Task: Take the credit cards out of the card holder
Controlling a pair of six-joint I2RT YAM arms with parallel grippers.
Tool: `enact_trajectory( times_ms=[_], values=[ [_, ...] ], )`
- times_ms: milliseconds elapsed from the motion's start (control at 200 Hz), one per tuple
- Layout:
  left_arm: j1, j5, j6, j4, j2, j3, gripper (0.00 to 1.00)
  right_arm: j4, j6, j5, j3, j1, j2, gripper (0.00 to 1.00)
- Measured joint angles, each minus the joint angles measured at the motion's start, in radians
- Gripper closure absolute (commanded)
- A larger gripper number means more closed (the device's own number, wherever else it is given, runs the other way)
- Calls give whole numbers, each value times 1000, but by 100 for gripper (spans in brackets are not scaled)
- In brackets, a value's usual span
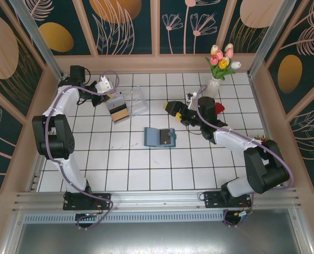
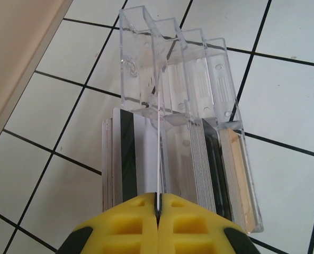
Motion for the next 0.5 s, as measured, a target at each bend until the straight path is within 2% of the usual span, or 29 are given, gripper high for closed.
enact_trajectory(
  times_ms=[495],
  values=[
    [-4, -5, -39, 52, 26, 10, 93, 0, 0, -4, 0, 3, 13, 1]
  ],
)
